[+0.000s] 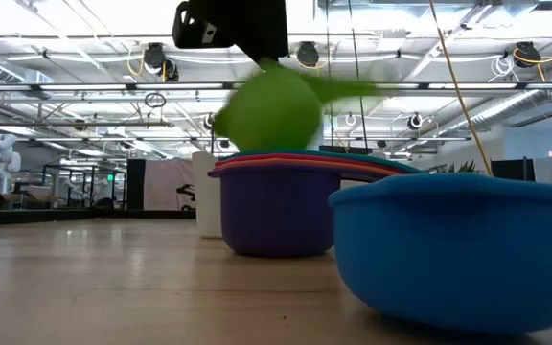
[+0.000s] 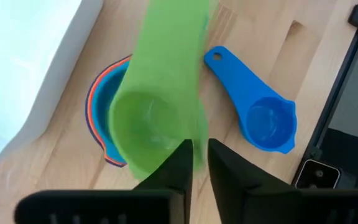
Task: Nest measuring cups in basket
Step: Stack the green measuring cup on top of the stacked measuring cups
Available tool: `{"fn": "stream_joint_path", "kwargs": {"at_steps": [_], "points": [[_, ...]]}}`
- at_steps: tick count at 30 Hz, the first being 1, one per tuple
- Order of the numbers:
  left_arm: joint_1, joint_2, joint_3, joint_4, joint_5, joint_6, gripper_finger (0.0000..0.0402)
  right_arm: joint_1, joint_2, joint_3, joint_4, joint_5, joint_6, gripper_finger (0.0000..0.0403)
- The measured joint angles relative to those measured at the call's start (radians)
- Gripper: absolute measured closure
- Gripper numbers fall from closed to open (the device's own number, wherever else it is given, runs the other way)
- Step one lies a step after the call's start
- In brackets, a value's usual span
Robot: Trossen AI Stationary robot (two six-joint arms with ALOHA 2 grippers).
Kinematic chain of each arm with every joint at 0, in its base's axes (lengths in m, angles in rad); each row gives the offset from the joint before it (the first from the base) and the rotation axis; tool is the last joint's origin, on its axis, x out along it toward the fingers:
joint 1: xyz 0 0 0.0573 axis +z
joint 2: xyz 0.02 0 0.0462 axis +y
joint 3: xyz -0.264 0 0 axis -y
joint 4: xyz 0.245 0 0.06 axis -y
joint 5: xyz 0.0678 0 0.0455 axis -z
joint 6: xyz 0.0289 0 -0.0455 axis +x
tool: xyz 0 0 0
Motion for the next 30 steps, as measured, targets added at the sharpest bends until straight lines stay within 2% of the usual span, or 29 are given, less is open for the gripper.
{"fn": "stream_joint_path", "kwargs": {"at_steps": [5, 13, 21, 30], "points": [[0.006, 0.000, 0.000, 0.000, 0.000, 0.002, 0.0317, 0.000, 0.000, 0.000, 0.000, 0.000, 0.000, 0.0264], [0.020, 0.000, 0.000, 0.038, 0.000, 0.060, 0.0293, 0.000, 0.000, 0.000, 0.000, 0.000, 0.000, 0.0264], [0.010, 0.000, 0.000, 0.042, 0.000, 0.240, 0.0289, 0.000, 0.000, 0.000, 0.000, -0.001, 0.012, 0.0264], [0.010, 0.000, -0.001, 0.017, -0.062, 0.304, 0.0289, -0.003, 0.000, -0.018, 0.045, 0.020, 0.022, 0.0264]]}}
